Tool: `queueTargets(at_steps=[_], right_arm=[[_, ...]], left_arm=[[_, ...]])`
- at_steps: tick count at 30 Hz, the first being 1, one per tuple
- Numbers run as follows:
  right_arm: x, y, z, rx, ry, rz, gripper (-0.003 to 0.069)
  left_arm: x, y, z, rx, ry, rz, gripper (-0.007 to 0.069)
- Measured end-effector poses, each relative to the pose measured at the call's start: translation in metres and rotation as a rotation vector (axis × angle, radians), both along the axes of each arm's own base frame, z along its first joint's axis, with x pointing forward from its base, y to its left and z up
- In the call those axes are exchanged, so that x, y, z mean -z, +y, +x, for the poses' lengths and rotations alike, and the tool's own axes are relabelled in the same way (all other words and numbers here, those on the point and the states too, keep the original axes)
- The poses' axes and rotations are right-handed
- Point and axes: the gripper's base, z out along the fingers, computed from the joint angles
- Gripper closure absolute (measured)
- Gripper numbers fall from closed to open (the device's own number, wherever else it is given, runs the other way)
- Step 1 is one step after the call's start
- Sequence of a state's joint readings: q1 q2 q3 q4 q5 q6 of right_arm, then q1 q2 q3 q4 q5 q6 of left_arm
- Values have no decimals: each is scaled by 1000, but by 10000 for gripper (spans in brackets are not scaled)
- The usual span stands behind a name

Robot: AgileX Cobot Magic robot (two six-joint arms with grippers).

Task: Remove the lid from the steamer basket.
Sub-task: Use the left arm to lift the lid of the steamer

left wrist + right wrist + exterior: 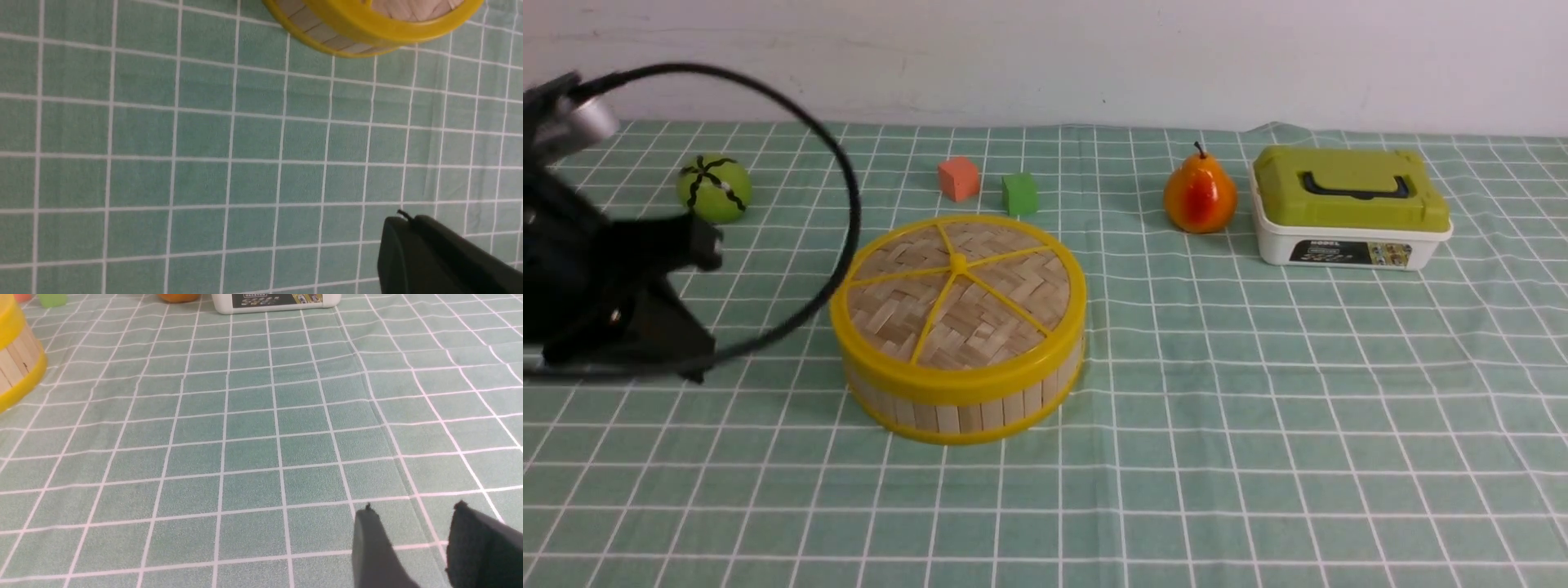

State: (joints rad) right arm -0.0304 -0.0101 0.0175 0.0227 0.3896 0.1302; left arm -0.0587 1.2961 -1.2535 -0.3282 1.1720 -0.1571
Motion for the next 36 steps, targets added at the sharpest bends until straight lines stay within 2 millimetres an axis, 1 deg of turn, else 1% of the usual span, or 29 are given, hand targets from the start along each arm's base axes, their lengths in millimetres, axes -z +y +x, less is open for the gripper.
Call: queueTargets(at_steps=[1, 2, 3, 6, 7, 8, 10, 11, 12, 14, 15, 16, 17, 18, 20, 22, 24, 25, 26, 27, 28, 31, 36], right_arm=[[0, 0, 0, 0, 0, 0, 418], [0, 0, 0, 0, 0, 0, 418], [0, 0, 0, 0, 0, 0, 418], [0, 0, 0, 0, 0, 0, 418], [0, 0, 0, 0, 0, 0, 418], [0, 0, 0, 0, 0, 0, 418], [0, 0, 0, 0, 0, 0, 418], [0, 0, 0, 0, 0, 0, 418], [0, 0, 0, 0, 0, 0, 418], [0, 0, 0, 0, 0, 0, 418], [0, 0, 0, 0, 0, 0, 418], [0, 0, 0, 0, 0, 0, 418], [0, 0, 0, 0, 0, 0, 418], [0, 0, 0, 0, 0, 0, 418], [0, 0, 0, 0, 0, 0, 418], [0, 0, 0, 0, 0, 0, 418], [0, 0, 0, 0, 0, 0, 418], [0, 0, 0, 0, 0, 0, 418], [0, 0, 0, 0, 0, 0, 418], [0, 0, 0, 0, 0, 0, 418], [0, 0, 0, 0, 0, 0, 418], [0, 0, 0, 0, 0, 0, 418], [0, 0, 0, 0, 0, 0, 418]], left_arm=[[-8, -2, 20, -15, 16, -11, 637], [-9, -2, 22, -17, 18, -12, 637], [-13, -4, 39, -34, 28, -24, 637], [-9, -13, 70, -32, 44, 6, 637], [-1, -20, 87, -40, 65, 36, 637], [-1, -20, 87, -40, 65, 36, 637], [20, -42, 118, -37, 100, 113, 637], [28, -55, 128, -28, 105, 147, 637], [31, -58, 133, -28, 107, 152, 637], [43, -79, 149, 6, 98, 197, 636], [51, -95, 160, 32, 85, 224, 624], [50, -105, 168, 44, 57, 224, 604], [51, -112, 170, 57, 50, 224, 593], [47, -118, 173, 65, 25, 219, 566], [43, -124, 176, 72, 0, 216, 524], [42, -126, 178, 73, -10, 220, 455], [46, -126, 181, 73, -6, 232, 392], [47, -126, 182, 73, -5, 234, 392], [55, -127, 185, 74, 8, 242, 335], [58, -127, 186, 74, 10, 245, 325], [66, -129, 191, 75, 16, 249, 294], [80, -131, 197, 76, 26, 253, 263], [93, -134, 203, 77, 29, 254, 256]])
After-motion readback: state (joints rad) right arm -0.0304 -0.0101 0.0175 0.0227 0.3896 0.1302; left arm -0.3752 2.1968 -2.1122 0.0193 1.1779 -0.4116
